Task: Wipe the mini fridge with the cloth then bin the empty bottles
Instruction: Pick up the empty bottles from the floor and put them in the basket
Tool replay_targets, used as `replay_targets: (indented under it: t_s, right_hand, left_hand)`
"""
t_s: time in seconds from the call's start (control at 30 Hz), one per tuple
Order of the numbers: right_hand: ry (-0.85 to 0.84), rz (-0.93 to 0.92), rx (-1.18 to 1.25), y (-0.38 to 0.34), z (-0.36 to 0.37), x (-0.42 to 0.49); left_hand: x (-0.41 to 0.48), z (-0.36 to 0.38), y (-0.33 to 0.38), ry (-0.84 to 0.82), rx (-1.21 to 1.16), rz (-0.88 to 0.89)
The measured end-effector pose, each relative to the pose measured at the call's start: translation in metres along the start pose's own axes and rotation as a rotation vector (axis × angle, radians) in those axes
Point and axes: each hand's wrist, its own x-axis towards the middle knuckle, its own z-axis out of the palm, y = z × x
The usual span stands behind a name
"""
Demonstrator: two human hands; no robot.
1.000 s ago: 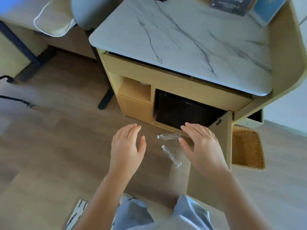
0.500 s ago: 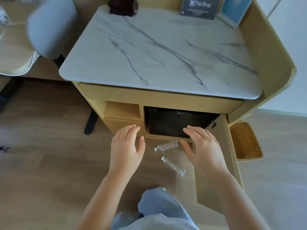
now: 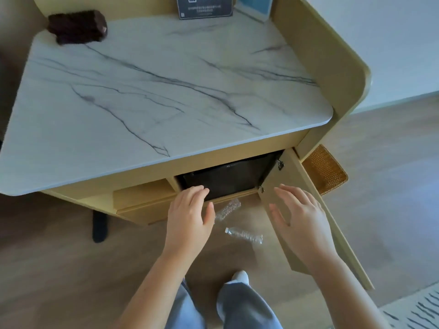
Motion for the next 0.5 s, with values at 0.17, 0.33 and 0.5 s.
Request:
replay_targets:
  t_s: [0.17,0.33,0.5]
  right_hand:
    - [0.034,0.091,-0.113,-0.015,0.020,-0.021]
    - [0.067,0.172,-0.100,-0.009,0.045,-0.037]
    - [0.094,0.217,-0.072,0.015,0.094,-0.051]
  left_hand:
    - [0.005,0.009,-0.029,-0.171,-0.040,0.144]
    - [0.011,0.019,-0.061,-0.271,-0.018,0.270]
    - [0.004,0.063,-0.075,-0.266,-0.025,0.277]
